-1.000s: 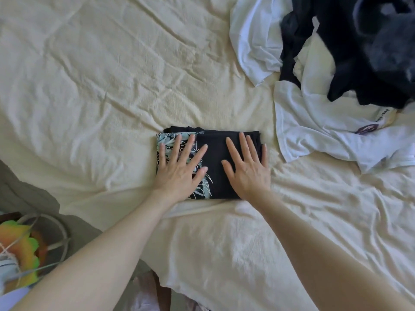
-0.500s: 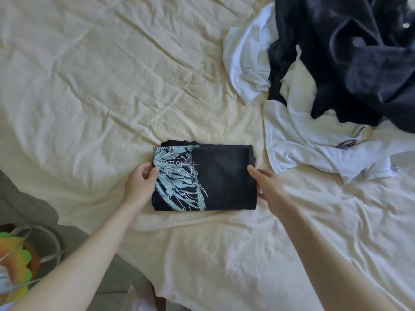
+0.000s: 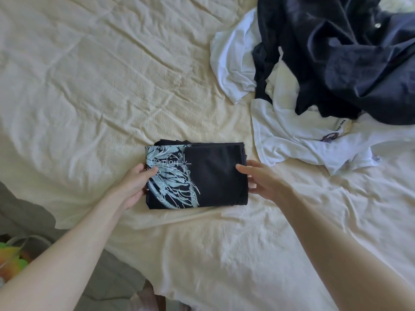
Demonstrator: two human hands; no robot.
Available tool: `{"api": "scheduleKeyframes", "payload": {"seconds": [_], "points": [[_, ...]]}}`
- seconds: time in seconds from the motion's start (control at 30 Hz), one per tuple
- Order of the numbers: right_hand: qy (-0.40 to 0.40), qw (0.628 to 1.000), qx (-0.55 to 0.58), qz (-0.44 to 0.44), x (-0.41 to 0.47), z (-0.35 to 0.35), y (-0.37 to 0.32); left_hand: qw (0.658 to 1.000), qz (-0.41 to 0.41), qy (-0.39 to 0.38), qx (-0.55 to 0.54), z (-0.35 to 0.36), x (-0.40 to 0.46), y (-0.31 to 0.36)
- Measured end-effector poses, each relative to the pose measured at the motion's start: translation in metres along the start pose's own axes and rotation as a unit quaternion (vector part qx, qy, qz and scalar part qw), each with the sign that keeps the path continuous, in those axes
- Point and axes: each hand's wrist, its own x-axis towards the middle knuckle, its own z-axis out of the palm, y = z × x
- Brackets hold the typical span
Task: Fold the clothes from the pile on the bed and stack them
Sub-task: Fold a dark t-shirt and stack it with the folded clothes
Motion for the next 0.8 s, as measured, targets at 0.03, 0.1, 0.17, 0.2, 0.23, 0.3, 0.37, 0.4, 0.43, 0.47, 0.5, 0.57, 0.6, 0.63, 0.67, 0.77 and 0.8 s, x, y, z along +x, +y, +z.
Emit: {"api": "scheduleKeyframes", "payload": {"seconds": [0.03, 0.1, 0.17, 0.2, 0.23, 0.3, 0.37, 0.4, 0.43, 0.47, 0.5, 0.57, 0.6, 0.63, 0.67, 0.77, 0.8], "points": [[-0.002, 1.0, 0.001, -0.007, -0.003, 0.001, 0.001, 1.0, 0.01, 0.005, 0.004, 0.001, -0.003, -0.001], [0.004, 1.0, -0.002, -0.024, -0.01, 0.005, 0.003, 0.999, 0.029, 0.018, 0.005, 0.003, -0.013, -0.004], [0.014, 0.999, 0.0, -0.044, -0.022, 0.008, 0.006, 0.998, 0.051, 0.036, 0.001, 0.004, -0.028, -0.009], [0.019, 0.998, -0.001, -0.055, -0.03, 0.01, 0.008, 0.997, 0.06, 0.043, 0.001, 0.003, -0.036, -0.011], [0.022, 0.998, -0.005, -0.066, -0.039, 0.01, 0.011, 0.997, 0.069, 0.048, 0.004, 0.002, -0.046, -0.014], [0.018, 0.997, -0.009, -0.077, -0.062, 0.011, 0.015, 0.995, 0.084, 0.051, 0.01, -0.002, -0.066, -0.016], [0.008, 0.997, 0.003, -0.076, -0.089, 0.013, 0.018, 0.995, 0.091, 0.05, 0.002, -0.004, -0.088, -0.014], [0.007, 0.997, 0.008, -0.074, -0.103, 0.014, 0.02, 0.995, 0.089, 0.048, -0.002, -0.004, -0.099, -0.013], [0.012, 0.997, 0.013, -0.071, -0.117, 0.015, 0.023, 0.995, 0.087, 0.045, 0.0, -0.004, -0.111, -0.012], [0.023, 0.997, 0.018, -0.067, -0.131, 0.016, 0.025, 0.996, 0.085, 0.041, 0.007, -0.003, -0.123, -0.011], [0.037, 0.997, 0.026, -0.063, -0.144, 0.016, 0.028, 0.996, 0.085, 0.036, 0.014, -0.003, -0.134, -0.01], [0.057, 0.996, 0.043, -0.059, -0.17, 0.015, 0.031, 0.996, 0.087, 0.021, 0.026, -0.003, -0.157, -0.006], [0.062, 0.995, 0.048, -0.06, -0.182, 0.014, 0.031, 0.995, 0.089, 0.012, 0.032, -0.004, -0.167, -0.004], [0.067, 0.994, 0.051, -0.064, -0.194, 0.014, 0.031, 0.995, 0.093, 0.005, 0.036, -0.006, -0.176, -0.002], [0.072, 0.994, 0.053, -0.07, -0.205, 0.015, 0.032, 0.995, 0.096, 0.0, 0.039, -0.008, -0.186, 0.0], [0.102, 0.987, 0.073, -0.096, -0.241, 0.021, 0.041, 0.993, 0.108, -0.019, 0.05, -0.012, -0.211, 0.002], [0.113, 0.985, 0.08, -0.105, -0.252, 0.024, 0.047, 0.992, 0.11, -0.026, 0.057, -0.012, -0.218, 0.002]]}}
